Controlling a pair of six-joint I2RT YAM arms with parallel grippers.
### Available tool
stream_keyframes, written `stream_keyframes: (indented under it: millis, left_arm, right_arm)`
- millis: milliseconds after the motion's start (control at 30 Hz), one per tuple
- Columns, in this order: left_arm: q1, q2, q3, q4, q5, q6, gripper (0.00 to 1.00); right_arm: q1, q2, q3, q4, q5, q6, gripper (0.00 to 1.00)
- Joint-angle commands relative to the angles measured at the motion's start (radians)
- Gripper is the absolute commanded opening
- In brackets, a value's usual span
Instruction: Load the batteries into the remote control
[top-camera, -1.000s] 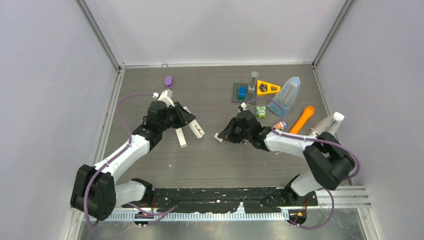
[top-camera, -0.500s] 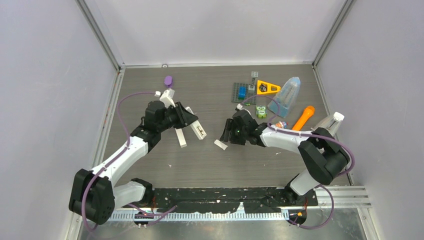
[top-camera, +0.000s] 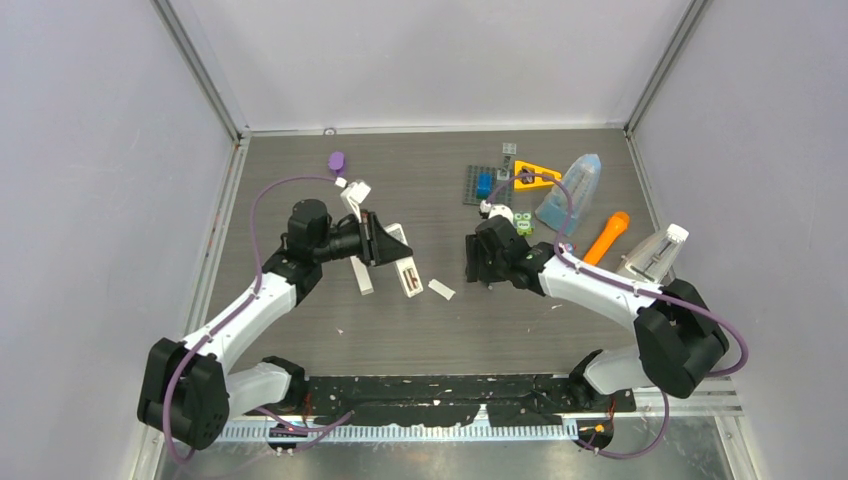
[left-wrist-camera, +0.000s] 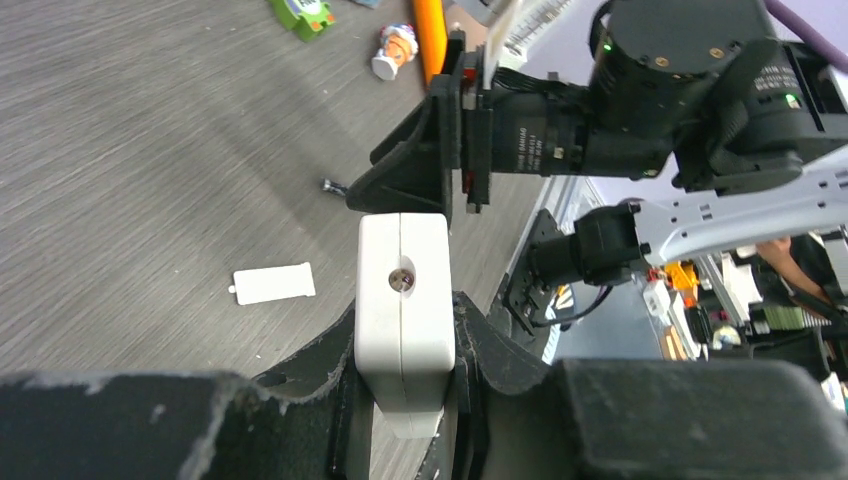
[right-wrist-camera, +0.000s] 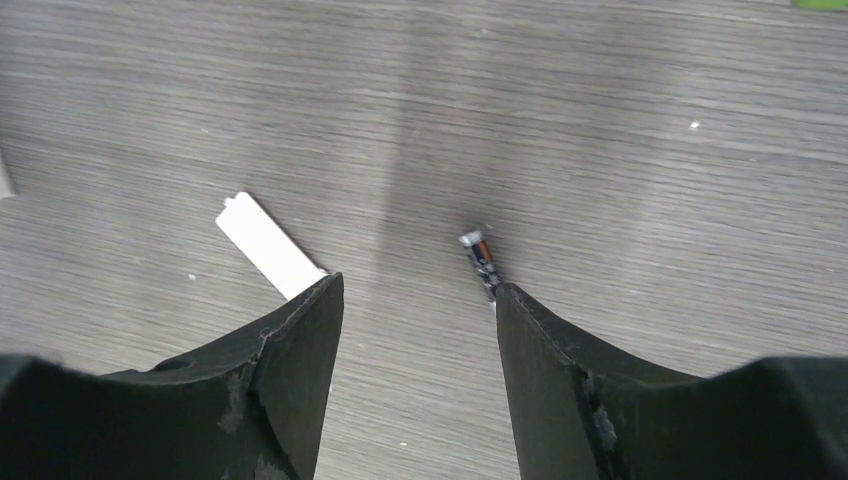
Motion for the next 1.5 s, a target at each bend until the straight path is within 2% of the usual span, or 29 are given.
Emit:
stream_keyframes:
  millis: [0,333,533,667,833,900,933,1000,1100,1267,1467]
  left_arm:
    - [0.0,-0.038,0.046,0.064,0.099,0.049,0.0]
    - [0.0,-0.086,0.042,0.033,0.079,0.059,0.0]
    - [0.0,-0.104,0.04,0.01,0.062,0.062,0.0]
    - [0.0,-0.116,0.037,-0.007,0.05,0.07,0.0]
    - [0.0,-0.127,0.034,-0.016,0.045,0.073,0.0]
    - [0.0,-0.131,0.034,-0.017,0.043,0.074,0.0]
    - [0.0,-0.133,0.036,-0.018,0.041,0.073,0.0]
    - [0.0,-0.137,0.036,-0.021,0.034,0.074,0.0]
    - [0.0,-0.147,0.034,-0.028,0.019,0.074,0.0]
    - [0.002,-0.159,0.032,-0.033,-0.015,0.075,0.0]
    - [0.002,-0.166,0.035,-0.034,-0.036,0.07,0.0]
  right_arm:
    - [-0.012,0.009,0.049,-0.06,0.07,-0.122,0.63]
    - [-0.026,0.13,0.102,-0.106,-0.001,-0.228,0.62]
    - [-0.045,0.188,0.119,-0.107,-0.03,-0.229,0.57]
    - [-0.061,0.221,0.119,-0.11,-0.067,-0.21,0.48]
    - [-0.073,0.229,0.112,-0.108,-0.098,-0.184,0.32]
    - [-0.075,0.23,0.108,-0.105,-0.108,-0.182,0.21]
    - [-0.075,0.227,0.106,-0.101,-0.119,-0.182,0.11]
    - [-0.076,0.209,0.093,-0.064,-0.182,-0.195,0.06]
    - [-0.075,0.149,0.042,0.052,-0.313,-0.231,0.05]
    - [-0.073,-0.043,-0.044,0.258,-0.593,-0.26,0.05]
    - [-0.062,-0.26,-0.132,0.532,-0.755,-0.268,0.05]
